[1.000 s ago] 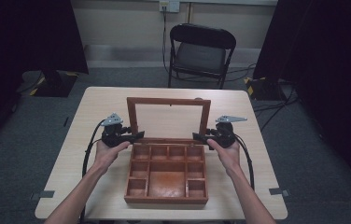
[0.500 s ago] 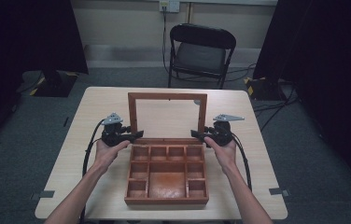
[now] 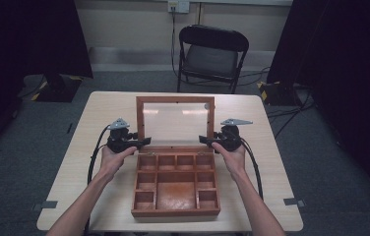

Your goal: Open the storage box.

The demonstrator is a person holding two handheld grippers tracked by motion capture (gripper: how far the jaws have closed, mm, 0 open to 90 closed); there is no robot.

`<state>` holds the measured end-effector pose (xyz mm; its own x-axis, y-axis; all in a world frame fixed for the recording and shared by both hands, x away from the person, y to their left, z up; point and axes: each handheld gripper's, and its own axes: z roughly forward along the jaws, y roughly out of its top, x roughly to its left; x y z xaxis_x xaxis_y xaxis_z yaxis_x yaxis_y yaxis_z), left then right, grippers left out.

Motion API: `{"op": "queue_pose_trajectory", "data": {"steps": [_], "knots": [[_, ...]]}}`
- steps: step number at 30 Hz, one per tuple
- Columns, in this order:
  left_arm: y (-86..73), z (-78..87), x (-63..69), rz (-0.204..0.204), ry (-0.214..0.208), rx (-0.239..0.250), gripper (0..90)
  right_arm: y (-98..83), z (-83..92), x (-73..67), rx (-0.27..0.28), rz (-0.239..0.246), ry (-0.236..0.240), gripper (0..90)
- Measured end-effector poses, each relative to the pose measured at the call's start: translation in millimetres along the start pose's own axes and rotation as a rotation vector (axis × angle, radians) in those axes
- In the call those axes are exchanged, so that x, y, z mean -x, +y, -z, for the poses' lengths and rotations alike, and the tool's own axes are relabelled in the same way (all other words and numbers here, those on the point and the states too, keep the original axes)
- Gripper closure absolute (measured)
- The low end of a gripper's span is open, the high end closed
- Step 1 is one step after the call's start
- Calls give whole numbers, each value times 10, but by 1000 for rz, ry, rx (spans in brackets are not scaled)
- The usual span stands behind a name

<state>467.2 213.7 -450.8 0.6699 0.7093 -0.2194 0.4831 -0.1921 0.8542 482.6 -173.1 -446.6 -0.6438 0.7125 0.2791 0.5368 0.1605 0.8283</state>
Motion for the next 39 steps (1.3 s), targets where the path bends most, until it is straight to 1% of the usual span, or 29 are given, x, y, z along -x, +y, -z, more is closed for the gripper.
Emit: {"op": "queue_pose_trajectory", "data": {"steps": [2, 3, 6, 11, 14, 18, 20, 22, 23, 26, 27, 28, 29, 30, 31, 32, 36, 39], "knots": [[9, -10, -1, 18, 0, -3, 495, -4, -12, 7, 0, -4, -1, 466], [15, -9, -4, 6, 3, -16, 492, -7, -17, 12, 2, -9, 1, 464], [14, -24, -20, 15, -6, -12, 488, -14, -25, 22, 2, -19, 5, 464], [8, -31, -24, 9, -4, -19, 476, -17, -32, 28, 3, -17, 6, 461], [5, -38, -13, 14, 2, -17, 463, -20, -33, 25, 1, -12, 6, 456], [-8, -34, -18, 3, 12, -15, 454, -32, -37, 29, 4, -17, 9, 451], [-12, -20, -29, 14, 23, -3, 448, -43, -45, 30, -1, -17, 8, 439], [-14, -9, -48, 25, 26, -4, 430, -64, -56, 40, -8, -29, 7, 424], [-20, -8, -60, 25, 24, -13, 429, -78, -63, 52, -9, -32, 10, 420], [-46, -22, -72, 36, 20, -14, 438, -109, -75, 78, -6, -57, 20, 416], [-49, -28, -79, 34, 21, -21, 437, -113, -81, 83, -5, -57, 20, 412], [-51, -35, -74, 43, 29, -26, 435, -114, -86, 86, -11, -61, 21, 406], [-56, -47, -82, 39, 23, -25, 434, -115, -97, 91, -10, -60, 22, 398], [-57, -53, -87, 39, 27, -35, 431, -115, -104, 91, -15, -62, 19, 388], [-64, -65, -90, 44, 26, -30, 430, -114, -112, 91, -21, -61, 14, 380], [-69, -71, -95, 42, 29, -37, 430, -113, -119, 93, -23, -62, 14, 376], [-81, -81, -115, 46, 29, -52, 428, -120, -144, 101, -28, -76, 9, 358], [-89, -86, -130, 51, 23, -52, 424, -128, -164, 112, -30, -83, 8, 350]]}}
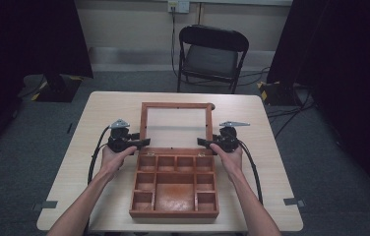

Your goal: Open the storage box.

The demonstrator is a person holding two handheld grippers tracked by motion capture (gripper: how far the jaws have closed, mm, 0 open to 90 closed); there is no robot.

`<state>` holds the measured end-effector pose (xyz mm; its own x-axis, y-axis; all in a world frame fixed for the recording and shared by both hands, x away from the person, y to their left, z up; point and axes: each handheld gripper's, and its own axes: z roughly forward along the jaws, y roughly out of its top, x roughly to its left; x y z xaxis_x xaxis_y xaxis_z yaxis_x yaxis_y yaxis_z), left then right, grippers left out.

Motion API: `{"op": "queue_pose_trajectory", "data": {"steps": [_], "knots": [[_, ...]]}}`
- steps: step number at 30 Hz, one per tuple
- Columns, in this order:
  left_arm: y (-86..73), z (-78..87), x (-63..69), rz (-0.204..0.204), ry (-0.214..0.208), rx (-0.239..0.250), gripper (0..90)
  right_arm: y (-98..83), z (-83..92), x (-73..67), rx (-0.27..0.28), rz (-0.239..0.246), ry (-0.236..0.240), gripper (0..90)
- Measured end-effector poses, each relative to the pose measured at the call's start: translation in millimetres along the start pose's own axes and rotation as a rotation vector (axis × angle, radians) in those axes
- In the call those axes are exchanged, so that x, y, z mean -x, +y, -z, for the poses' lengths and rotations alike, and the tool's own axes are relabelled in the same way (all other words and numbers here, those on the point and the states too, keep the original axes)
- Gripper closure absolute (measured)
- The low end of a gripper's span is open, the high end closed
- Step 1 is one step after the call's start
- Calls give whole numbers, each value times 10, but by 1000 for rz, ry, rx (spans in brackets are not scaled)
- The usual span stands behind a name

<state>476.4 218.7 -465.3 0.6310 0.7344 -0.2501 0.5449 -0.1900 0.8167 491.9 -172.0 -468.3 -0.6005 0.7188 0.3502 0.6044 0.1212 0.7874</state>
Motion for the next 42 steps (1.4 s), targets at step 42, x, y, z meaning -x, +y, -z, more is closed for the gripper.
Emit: {"op": "queue_pose_trajectory", "data": {"steps": [42], "knots": [[-149, 363, -37, -2, 78, -23, 254, -67, 475, -29, -30, 19, -79, 199]]}}
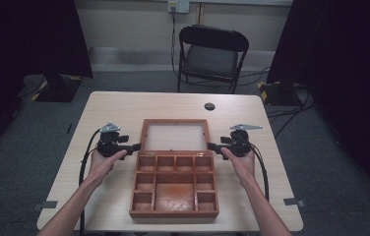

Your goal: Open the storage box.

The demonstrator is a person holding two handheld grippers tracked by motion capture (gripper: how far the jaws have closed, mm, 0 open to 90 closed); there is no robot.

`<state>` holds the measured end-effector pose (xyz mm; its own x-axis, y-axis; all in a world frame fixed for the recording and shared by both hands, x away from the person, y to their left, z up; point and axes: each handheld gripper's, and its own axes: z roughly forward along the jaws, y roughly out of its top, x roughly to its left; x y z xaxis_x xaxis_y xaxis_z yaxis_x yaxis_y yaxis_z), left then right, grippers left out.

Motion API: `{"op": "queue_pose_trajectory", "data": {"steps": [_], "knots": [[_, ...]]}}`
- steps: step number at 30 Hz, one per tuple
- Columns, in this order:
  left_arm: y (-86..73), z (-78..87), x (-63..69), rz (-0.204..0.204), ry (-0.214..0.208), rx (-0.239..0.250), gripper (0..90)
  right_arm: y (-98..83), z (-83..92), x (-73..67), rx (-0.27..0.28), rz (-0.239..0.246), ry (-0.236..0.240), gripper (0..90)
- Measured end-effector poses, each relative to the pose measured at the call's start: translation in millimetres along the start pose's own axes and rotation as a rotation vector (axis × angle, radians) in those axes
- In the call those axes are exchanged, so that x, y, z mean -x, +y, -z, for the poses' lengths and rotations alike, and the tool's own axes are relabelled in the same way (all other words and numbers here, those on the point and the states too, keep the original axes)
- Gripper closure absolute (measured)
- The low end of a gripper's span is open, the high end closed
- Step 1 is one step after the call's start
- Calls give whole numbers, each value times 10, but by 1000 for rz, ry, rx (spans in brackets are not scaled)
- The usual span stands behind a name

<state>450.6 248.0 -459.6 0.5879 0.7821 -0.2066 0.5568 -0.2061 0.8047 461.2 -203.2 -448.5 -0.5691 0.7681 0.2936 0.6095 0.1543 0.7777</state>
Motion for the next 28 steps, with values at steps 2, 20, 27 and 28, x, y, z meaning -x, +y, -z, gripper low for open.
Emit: {"op": "queue_pose_trajectory", "data": {"steps": [2, 20, 27, 28], "knots": [[-59, 72, -28, -3, 26, -20, 254, -55, 81, 2, -11, 11, -12, 193], [-585, 302, -127, -76, 156, -189, 242, -848, 608, 361, -140, 19, -307, 159], [-669, 242, -94, -129, 179, -137, 112, -918, 550, 375, -97, 71, -399, 83], [-670, 241, -92, -128, 181, -135, 112, -918, 550, 374, -98, 71, -399, 83]]}}
